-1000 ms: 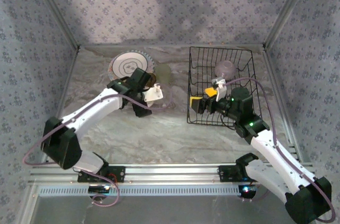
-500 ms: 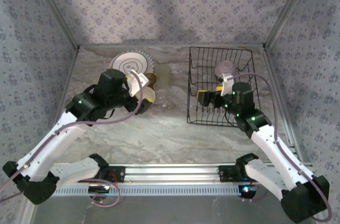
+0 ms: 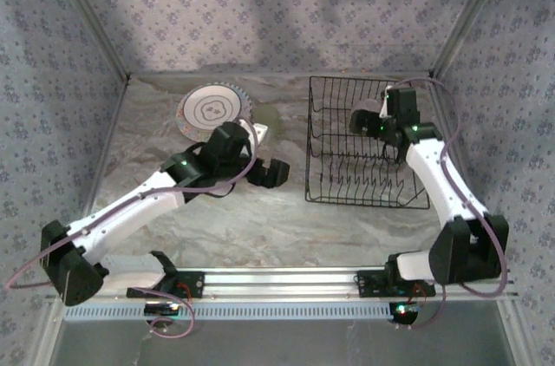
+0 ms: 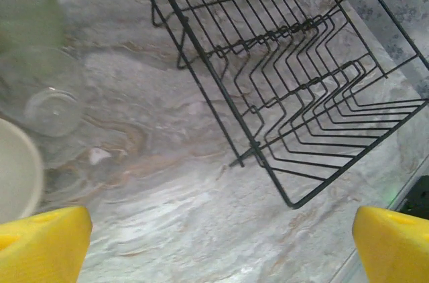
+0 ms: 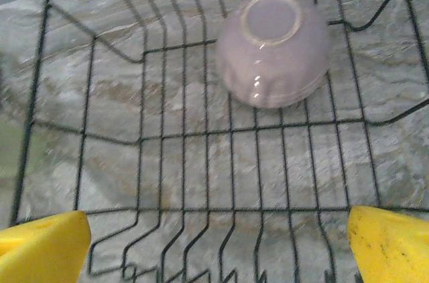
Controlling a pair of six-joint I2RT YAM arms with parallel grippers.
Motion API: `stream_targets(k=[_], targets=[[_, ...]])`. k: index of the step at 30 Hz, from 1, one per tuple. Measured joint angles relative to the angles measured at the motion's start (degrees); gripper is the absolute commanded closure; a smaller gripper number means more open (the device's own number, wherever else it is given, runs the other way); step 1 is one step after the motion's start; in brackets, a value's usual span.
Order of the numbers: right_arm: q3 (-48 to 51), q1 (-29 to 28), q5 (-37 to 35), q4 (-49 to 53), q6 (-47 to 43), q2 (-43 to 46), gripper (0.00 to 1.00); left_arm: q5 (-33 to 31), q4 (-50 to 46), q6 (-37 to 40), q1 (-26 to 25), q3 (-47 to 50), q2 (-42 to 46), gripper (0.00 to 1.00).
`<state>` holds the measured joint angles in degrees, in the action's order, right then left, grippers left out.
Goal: Unload the mixed dishes from the dish rack
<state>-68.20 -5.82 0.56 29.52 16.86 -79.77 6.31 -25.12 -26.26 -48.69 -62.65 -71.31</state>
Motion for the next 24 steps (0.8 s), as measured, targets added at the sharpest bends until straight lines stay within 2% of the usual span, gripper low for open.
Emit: stream_targets(k=[5, 12, 24], targets=[[-9.7, 2.8, -0.4, 2.7, -0.7, -10.4, 0.00, 0.9, 4.5, -3.4, -2.3, 0.4, -3.0, 0.01], [-22.3, 4.0, -0.4, 8.5, -2.9, -24.4, 0.00, 2.3, 11.2, -4.9, -4.6, 3.8, -1.4, 0.01], [-38.5, 4.3, -0.4, 16.8, -4.5, -38.8, 0.00, 2.3, 15.1, -4.9, -4.7, 6.7, 4.2, 0.01]])
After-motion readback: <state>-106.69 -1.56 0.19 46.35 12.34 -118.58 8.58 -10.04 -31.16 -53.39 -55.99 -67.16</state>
